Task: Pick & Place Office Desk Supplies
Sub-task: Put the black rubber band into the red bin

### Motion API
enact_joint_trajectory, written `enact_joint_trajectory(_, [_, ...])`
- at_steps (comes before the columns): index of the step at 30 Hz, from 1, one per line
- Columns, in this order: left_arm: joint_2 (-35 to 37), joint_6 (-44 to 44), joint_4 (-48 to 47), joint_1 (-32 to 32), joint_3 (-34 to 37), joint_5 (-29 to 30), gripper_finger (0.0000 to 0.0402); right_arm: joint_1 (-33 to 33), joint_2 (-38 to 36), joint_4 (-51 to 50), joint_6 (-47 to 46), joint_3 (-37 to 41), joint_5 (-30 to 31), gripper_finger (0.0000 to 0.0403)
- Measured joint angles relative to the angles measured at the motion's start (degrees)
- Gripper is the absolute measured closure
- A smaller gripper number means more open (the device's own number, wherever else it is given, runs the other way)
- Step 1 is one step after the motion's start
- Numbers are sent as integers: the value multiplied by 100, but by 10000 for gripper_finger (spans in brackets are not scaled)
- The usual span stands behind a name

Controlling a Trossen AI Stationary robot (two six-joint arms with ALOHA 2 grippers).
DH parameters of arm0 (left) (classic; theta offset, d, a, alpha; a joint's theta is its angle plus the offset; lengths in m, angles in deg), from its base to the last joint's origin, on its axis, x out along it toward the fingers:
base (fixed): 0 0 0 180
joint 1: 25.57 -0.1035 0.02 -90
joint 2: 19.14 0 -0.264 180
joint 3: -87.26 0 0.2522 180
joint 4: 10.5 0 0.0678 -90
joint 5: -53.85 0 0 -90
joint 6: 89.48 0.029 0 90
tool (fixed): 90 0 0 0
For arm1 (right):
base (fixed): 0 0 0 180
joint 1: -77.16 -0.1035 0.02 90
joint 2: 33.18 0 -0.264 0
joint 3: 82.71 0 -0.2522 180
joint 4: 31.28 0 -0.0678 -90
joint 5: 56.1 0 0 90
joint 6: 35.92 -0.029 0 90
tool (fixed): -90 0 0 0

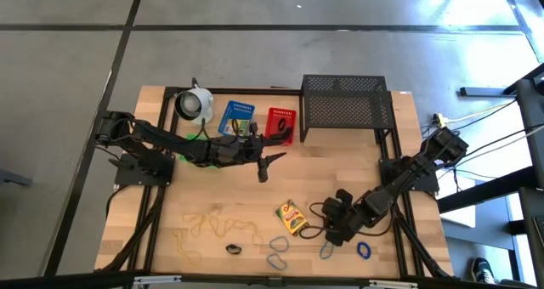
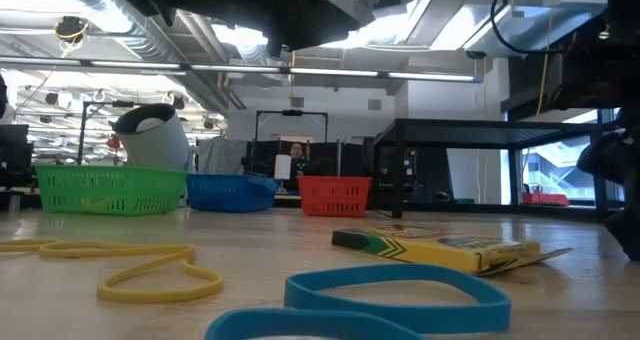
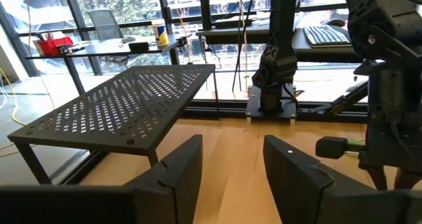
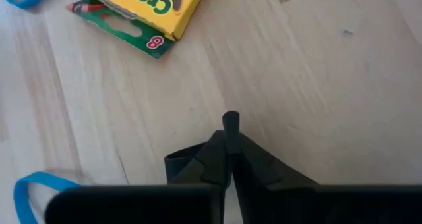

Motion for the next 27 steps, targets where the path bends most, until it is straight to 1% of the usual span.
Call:
enact_joint_trajectory(3, [0, -103, 0, 0, 0, -22, 248, -11, -33, -27, 192, -55, 233, 388])
enact_joint_trajectory(7, [-2, -399, -1, 1, 0, -211, 244, 13, -121, -103, 991, -286, 652, 394])
enact_joint_trajectory(13, [-217, -442, 40, 49, 0, -302, 235, 97, -204, -96, 2385, -867, 1957, 384])
enact_joint_trajectory(15, [-301, -380, -2, 92, 4, -302, 233, 171, -208, -81, 2880, -1066, 2252, 384])
enact_joint_trajectory(18, [-426, -346, -12, 173, 4, -304, 226, 316, -208, -88, 3418, -1271, 2519, 385])
enact_joint_trajectory(23, [-494, -151, -94, 368, 4, -304, 205, 582, -213, -78, 3789, -1411, 3118, 384])
enact_joint_trajectory(27, [-492, -151, -570, 499, 2, -182, 186, 822, -264, -83, 3834, -1416, 3360, 384])
